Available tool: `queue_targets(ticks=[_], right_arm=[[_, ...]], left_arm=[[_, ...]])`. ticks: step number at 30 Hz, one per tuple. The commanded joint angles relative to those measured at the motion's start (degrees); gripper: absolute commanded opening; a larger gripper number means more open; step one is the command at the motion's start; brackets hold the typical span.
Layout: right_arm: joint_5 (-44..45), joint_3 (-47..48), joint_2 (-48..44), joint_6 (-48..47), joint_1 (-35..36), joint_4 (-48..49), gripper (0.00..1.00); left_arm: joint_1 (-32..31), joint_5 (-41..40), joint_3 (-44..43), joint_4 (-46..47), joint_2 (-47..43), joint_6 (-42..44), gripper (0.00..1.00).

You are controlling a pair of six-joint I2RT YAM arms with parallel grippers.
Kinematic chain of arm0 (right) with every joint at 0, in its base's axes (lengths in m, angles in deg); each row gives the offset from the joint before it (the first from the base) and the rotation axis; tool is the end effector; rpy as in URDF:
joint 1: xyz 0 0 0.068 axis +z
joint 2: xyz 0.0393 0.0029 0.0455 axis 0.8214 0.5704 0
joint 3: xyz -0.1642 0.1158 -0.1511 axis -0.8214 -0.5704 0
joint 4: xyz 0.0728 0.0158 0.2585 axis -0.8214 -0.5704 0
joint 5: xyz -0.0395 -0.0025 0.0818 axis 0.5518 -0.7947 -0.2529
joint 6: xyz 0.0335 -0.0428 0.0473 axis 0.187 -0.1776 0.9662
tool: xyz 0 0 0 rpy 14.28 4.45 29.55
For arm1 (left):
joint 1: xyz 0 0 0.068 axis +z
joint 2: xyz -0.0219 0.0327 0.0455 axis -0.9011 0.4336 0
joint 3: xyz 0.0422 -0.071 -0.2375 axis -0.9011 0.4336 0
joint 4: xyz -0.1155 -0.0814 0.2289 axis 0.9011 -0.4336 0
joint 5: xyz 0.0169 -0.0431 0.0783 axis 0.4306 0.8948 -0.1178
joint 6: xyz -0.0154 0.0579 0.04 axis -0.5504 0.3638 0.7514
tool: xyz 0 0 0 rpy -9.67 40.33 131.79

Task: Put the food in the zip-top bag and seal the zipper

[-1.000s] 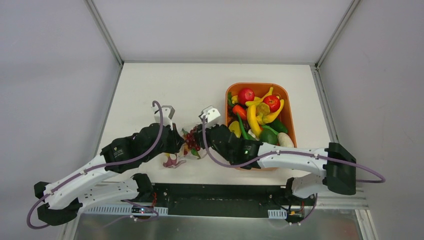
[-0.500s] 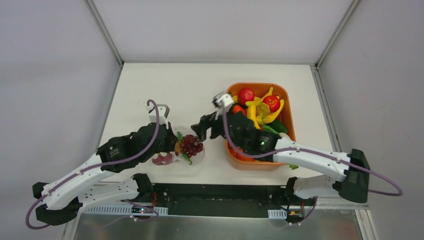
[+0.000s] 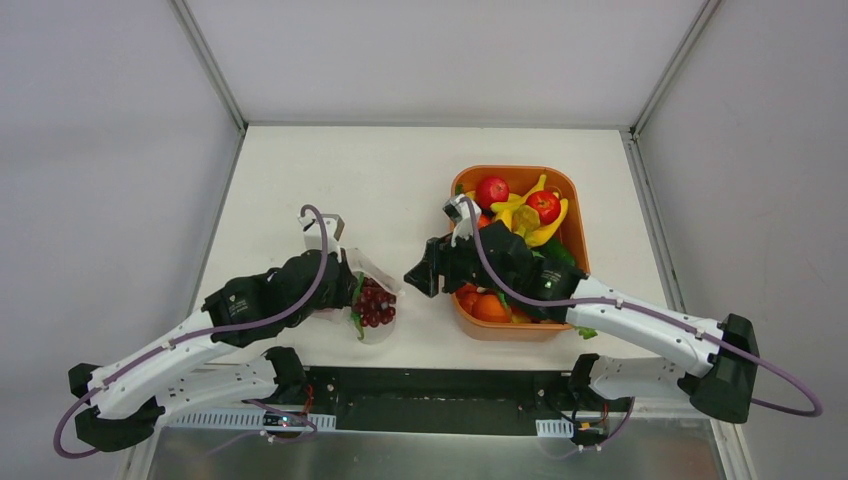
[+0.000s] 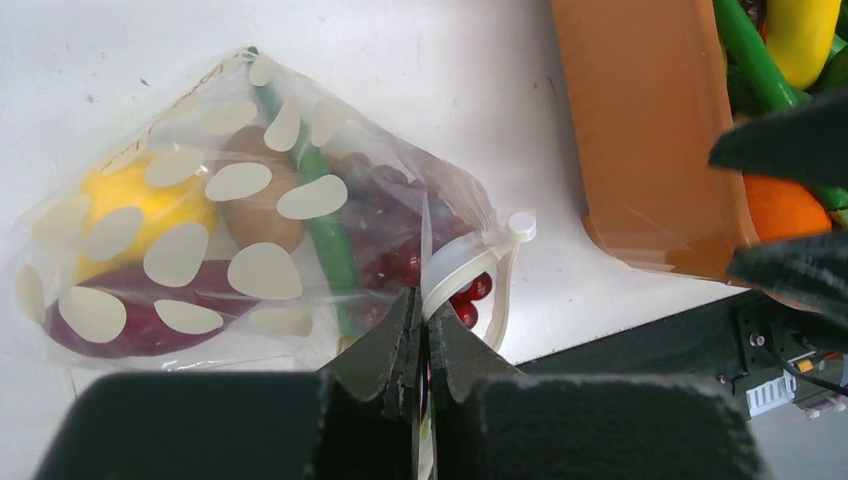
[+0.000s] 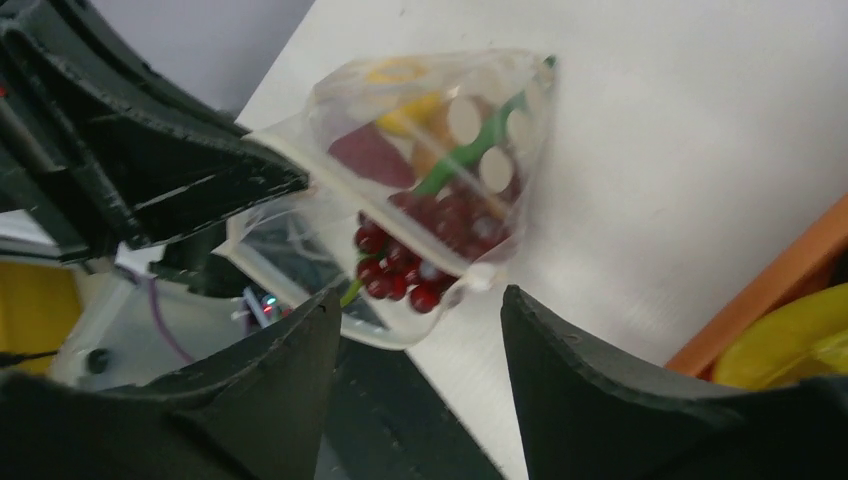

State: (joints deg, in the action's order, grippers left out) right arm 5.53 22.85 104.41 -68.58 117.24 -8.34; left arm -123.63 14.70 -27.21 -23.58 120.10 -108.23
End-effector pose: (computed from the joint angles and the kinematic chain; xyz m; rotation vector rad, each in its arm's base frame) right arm 0.1476 0.2723 0.3101 -0.7327 1.7770 0.8950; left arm 0.1138 -0.1405 0.3140 0.0992 2.1315 -0.5511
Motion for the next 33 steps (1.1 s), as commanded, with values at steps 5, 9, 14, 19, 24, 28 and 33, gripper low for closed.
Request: queue_targets(ticks=[5, 9, 14, 19, 24, 28, 33], right_arm=[[-8.08, -2.67, 0.62, 13.64, 4.34, -0.91, 0.62], [3.52, -0.49, 7.34, 15.75, 8.67, -5.94, 0.55], [5.45, -0.45, 13.54, 18.03, 9.78, -2.93, 0.53], [7.07, 0.03, 18.35, 19.46, 9.91, 0.85, 0.47], [7.33, -0.36, 21.17, 20.07, 10.03, 4.94, 0.36], [8.38, -0.09, 22.48, 19.96, 10.04, 5.01, 0.16], [13.65, 2.34, 18.50, 16.20, 10.00, 0.54, 0.00]], left_arm=[[-0.70, -3.06, -0.06, 4.21, -0.83, -0.37, 0.02], [-0.70, -3.22, 0.27, 4.69, -1.41, -0.51, 0.01], [-0.70, -3.06, 0.42, 4.58, -1.66, -0.64, 0.01], [-0.71, -2.53, 0.69, 4.65, -1.78, -0.79, 0.01], [-0.70, -2.56, 1.47, 4.74, -2.55, -1.08, 0.01], [-0.71, -2.90, 2.09, 4.74, -3.40, -1.17, 0.01], [-0.70, -4.53, 2.18, 3.34, -4.35, -0.77, 0.01]])
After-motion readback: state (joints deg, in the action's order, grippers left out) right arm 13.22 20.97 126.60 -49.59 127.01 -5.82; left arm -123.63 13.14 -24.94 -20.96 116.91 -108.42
